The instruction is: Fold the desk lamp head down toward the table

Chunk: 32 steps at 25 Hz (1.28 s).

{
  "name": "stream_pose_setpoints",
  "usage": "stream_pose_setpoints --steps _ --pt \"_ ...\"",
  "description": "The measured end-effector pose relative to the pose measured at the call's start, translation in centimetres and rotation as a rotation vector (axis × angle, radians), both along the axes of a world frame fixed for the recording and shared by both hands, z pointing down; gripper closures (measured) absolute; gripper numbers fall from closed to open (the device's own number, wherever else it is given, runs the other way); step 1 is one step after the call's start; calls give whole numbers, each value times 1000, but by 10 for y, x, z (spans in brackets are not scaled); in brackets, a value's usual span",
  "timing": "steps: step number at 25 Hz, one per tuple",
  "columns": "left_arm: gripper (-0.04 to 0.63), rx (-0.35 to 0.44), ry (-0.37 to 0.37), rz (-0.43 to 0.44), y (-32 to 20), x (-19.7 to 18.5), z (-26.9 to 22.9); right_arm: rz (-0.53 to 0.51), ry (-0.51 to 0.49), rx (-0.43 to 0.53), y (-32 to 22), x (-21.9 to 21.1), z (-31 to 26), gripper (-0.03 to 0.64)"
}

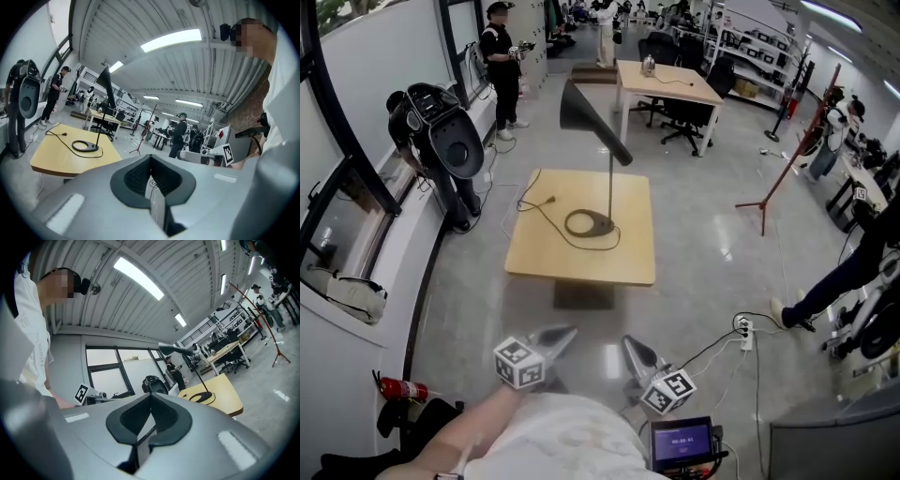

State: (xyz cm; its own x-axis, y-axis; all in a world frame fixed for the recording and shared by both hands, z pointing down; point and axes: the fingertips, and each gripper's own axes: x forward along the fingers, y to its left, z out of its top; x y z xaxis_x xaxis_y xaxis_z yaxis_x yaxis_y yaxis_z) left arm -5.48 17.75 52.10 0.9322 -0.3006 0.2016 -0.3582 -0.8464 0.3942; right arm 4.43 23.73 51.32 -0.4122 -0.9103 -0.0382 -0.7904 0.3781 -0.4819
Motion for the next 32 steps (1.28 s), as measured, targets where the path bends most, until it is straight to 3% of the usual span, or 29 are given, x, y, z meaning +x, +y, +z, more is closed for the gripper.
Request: stream_pose_setpoints --steps 11,21,32 --pt "594 -14 -24 -16 -29 6 8 4 -6 -44 -22 9 16 604" --pt "594 5 56 100 -80 57 0 85 33 -66 -67 44 18 604" --pt "594 -14 93 115 -124 61 8 86 65 -95 -116 45 19 604"
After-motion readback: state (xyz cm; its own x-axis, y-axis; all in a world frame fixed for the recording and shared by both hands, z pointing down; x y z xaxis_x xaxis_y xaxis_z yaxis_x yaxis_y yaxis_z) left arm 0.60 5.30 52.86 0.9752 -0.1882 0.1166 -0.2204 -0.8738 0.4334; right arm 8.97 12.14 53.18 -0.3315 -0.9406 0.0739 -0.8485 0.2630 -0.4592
